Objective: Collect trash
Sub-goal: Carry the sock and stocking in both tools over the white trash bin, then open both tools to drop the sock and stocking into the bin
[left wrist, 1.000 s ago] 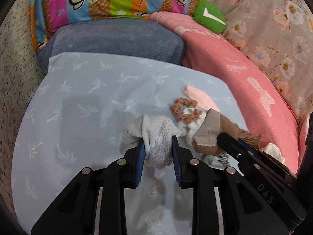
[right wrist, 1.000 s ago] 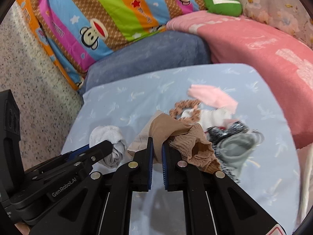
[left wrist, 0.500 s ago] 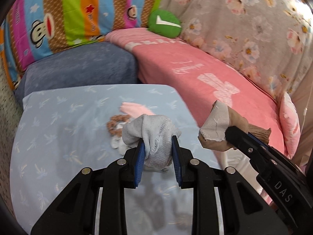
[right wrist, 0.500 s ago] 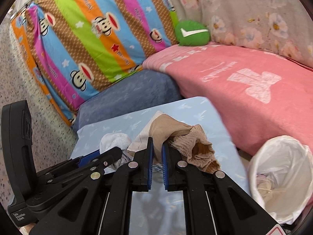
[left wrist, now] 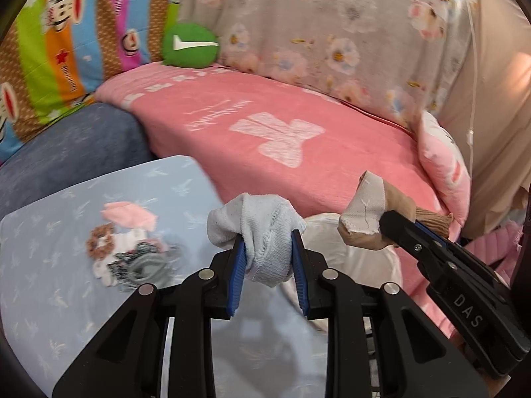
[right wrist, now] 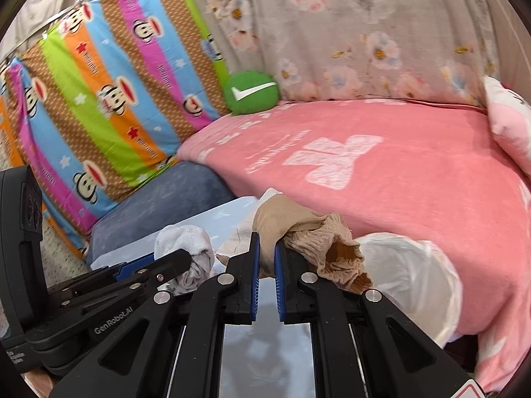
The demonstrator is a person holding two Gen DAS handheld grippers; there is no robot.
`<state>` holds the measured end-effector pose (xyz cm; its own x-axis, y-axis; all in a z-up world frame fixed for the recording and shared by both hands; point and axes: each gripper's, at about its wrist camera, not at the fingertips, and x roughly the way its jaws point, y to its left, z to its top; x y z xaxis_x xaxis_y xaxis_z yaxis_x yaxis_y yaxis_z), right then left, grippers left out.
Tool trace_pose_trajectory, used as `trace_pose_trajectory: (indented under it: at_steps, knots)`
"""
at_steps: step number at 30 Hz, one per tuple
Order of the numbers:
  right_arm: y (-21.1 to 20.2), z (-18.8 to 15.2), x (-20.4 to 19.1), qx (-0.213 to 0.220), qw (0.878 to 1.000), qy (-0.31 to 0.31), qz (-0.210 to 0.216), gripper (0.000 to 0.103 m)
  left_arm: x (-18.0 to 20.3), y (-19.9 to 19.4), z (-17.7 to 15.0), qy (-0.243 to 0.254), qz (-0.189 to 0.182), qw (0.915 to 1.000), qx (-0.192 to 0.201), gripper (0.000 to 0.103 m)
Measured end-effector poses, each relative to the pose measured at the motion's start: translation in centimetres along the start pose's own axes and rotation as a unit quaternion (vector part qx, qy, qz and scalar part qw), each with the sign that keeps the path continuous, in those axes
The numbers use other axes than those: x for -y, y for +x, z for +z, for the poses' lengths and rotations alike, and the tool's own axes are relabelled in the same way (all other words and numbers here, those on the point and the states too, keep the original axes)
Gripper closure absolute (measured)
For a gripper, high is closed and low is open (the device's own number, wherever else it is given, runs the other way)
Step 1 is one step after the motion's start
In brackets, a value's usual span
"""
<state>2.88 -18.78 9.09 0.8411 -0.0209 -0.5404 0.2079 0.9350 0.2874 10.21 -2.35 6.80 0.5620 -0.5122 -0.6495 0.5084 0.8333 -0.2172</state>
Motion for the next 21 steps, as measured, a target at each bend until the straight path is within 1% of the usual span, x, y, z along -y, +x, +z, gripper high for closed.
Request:
trace_pose_trajectory:
  at_steps: [4,9,13,14,16,18,20,21]
  knots:
    - [-1.2,0.1,3.6,0.009,0.999,0.022,-0.026,0.095,3.2,1.3,0.2,0.02,-0.035,0.9991,-0.013,0.077]
    - [-2.4,-0.1,7.3,0.018,0.997,0.047,-0.05,0.095,6.5,3.0,0.5,0.041,-0.076,0.9958,-0.03,0.077]
    - [-2.8,-0.4,9.3,0.019,0.996,0.06,-0.064,0.095,8.6,4.5,0.5,0.052,-0.098,0.9926,-0.049,0.075]
    - [-2.8,-0.4,9.8,0.019,0.996,0.063,-0.067,0.095,9.0,4.7,0.5,0.052,-0.101,0.9921,-0.052,0.074]
    - [-2.6,-0.5,10.4,0.017,0.995,0.069,-0.071,0.095,9.5,5.2,0.5,0.049,-0.1,0.9922,-0.055,0.061]
    - [-2.3,-0.6,10.9,0.016,0.995,0.073,-0.073,0.095,9.6,5.2,0.5,0.045,-0.089,0.9941,-0.043,0.034]
    - [-1.9,-0.7,11.1,0.013,0.994,0.075,-0.073,0.095,9.4,5.1,0.6,0.043,-0.068,0.9963,-0.028,0.025]
    - [-1.8,-0.7,11.2,0.012,0.994,0.075,-0.072,0.095,9.3,5.0,0.7,0.045,-0.063,0.9967,-0.025,0.025]
